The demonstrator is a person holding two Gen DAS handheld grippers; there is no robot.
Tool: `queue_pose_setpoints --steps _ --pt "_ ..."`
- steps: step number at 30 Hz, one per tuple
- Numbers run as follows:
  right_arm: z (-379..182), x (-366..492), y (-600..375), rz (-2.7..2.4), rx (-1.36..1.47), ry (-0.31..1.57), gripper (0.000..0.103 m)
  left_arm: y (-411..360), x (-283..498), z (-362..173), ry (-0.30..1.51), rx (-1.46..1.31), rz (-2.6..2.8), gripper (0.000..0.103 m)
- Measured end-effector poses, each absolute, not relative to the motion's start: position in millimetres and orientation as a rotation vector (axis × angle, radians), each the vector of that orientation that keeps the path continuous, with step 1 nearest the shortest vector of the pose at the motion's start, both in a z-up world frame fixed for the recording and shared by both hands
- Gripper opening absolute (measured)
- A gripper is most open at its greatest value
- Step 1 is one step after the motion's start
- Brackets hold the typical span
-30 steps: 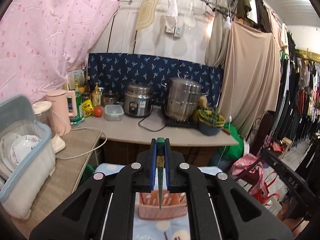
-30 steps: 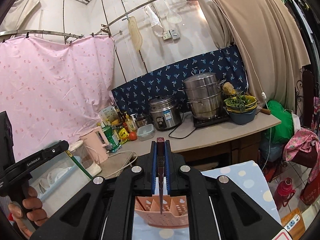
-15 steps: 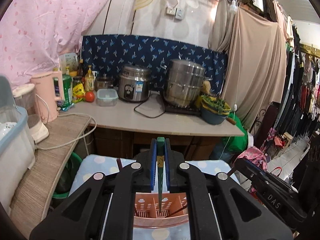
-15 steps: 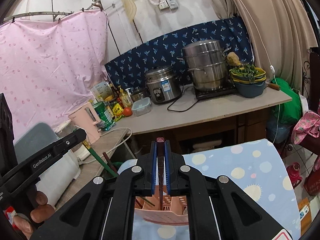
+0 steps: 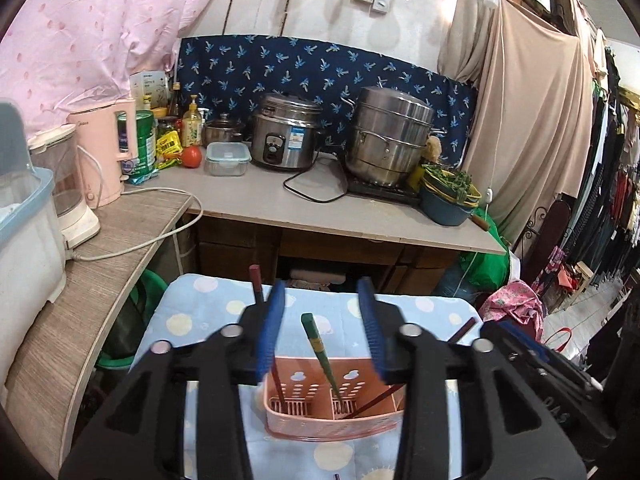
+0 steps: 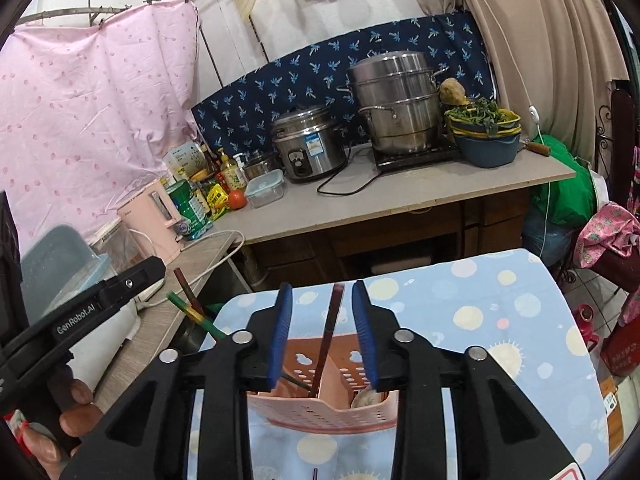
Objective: Organize utensils
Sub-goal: 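Open both grippers to release the chopsticks in the caddy, then move both open grippers back over the remaining chopsticks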
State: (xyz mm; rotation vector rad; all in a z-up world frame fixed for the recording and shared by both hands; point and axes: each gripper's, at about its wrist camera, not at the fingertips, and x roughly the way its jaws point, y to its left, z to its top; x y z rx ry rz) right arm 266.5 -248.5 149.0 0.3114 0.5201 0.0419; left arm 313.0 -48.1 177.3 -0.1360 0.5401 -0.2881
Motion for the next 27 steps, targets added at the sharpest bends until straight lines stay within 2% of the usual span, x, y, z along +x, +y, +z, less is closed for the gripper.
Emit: queue_pose_setpoints --steps 5,9,13,19,27 --pt "163.2 244.0 -251.1 0.041 0.301 0.486 0.037 -37.3 300.1 180.0 0.541 -0.138 -0.272 0.041" --pt "170.9 221.4 -250.6 0.037 0.287 0.474 0.038 -30.0 279.9 182.7 0.533 -0.123 -0.255 0.047" --pt "168.4 196.0 -250.2 0.041 0.285 0.491 0.038 -20.2 255.5 181.2 0.533 -0.102 -0.237 0.049" --pt "141.4 149.1 -243.3 0.032 0.250 0.554 0.039 -5.8 216.8 159.3 0.579 -0.073 -0.227 0.050" --pt "86.2 87.4 -236.6 0.001 0.237 0.678 0.038 7.5 167.0 101.0 0.699 -0.049 -0.210 0.050"
